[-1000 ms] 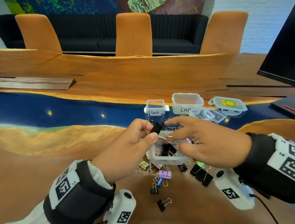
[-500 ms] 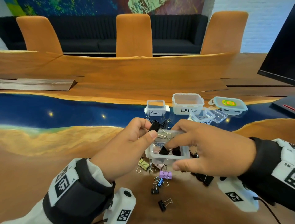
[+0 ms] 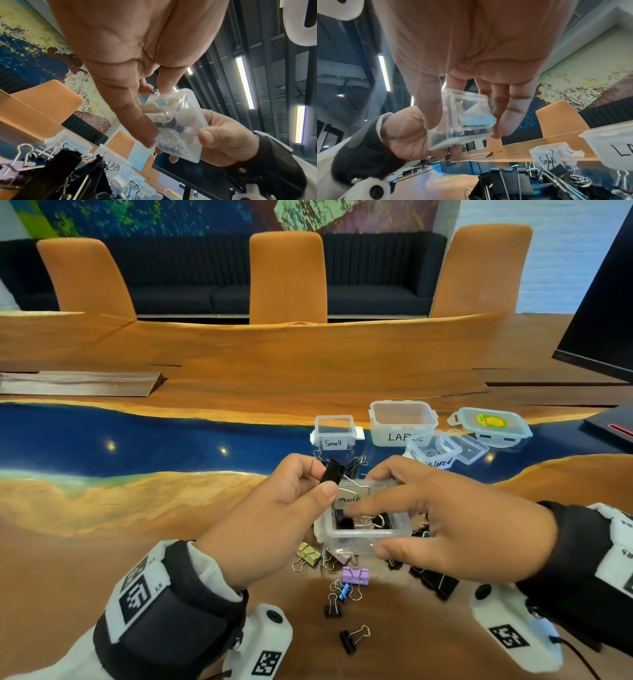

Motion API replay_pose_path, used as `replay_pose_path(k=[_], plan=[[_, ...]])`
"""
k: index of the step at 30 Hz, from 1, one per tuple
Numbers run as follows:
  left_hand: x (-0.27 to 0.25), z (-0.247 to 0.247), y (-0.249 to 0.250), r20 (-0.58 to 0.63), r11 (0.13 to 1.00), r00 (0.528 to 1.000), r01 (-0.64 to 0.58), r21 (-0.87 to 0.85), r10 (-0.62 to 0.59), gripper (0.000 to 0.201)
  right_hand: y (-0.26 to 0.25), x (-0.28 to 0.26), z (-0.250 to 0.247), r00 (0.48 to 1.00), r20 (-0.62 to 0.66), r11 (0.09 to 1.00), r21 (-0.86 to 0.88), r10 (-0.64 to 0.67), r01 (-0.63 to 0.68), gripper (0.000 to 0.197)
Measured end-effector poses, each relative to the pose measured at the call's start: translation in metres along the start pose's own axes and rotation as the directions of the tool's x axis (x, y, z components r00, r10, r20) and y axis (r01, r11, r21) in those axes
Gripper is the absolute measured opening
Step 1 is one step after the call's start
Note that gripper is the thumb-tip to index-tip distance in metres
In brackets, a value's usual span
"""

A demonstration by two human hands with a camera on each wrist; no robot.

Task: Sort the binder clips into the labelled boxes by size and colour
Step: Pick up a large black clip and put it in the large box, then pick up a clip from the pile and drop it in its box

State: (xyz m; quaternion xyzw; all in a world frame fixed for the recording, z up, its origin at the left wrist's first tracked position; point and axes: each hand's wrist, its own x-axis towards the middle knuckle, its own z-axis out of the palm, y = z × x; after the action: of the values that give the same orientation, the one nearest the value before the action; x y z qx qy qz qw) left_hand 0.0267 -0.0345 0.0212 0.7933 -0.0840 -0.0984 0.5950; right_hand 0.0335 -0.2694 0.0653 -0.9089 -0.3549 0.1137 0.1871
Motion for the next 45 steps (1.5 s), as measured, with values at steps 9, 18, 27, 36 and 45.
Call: replay_pose_path(k=[9, 18, 27, 36, 45], plan=[[-0.004, 0.000, 0.002, -0.018, 0.999, 1.000, 0.022, -0.040, -0.023, 0.034, 0.002, 0.000, 0.001, 0.998, -0.060, 0.997, -0.071, 0.006, -0.010, 0.044], [-0.008, -0.001, 0.017, -0.134, 0.994, 0.990, -0.039, 0.104, 0.053, 0.019, 0.004, -0.005, 0.003, 0.974, -0.222, 0.986, 0.167, 0.046, -0.009, 0.058], [-0.016, 0.009, 0.033, -0.231, 0.912, 0.947, -0.121, 0.392, 0.225, 0.037, 0.003, -0.009, 0.009, 0.952, -0.299, 0.988, 0.157, 0.057, -0.010, 0.058], [-0.016, -0.005, 0.025, -0.244, 0.959, 0.960, -0.065, 0.276, 0.135, 0.025, 0.077, -0.024, -0.029, 0.894, -0.259, 0.930, 0.061, 0.365, -0.361, 0.076], [-0.013, -0.005, 0.015, -0.143, 0.959, 0.986, -0.038, 0.282, 0.081, 0.015, 0.208, -0.033, -0.038, 0.681, -0.234, 0.703, 0.015, 0.694, -0.711, 0.069]])
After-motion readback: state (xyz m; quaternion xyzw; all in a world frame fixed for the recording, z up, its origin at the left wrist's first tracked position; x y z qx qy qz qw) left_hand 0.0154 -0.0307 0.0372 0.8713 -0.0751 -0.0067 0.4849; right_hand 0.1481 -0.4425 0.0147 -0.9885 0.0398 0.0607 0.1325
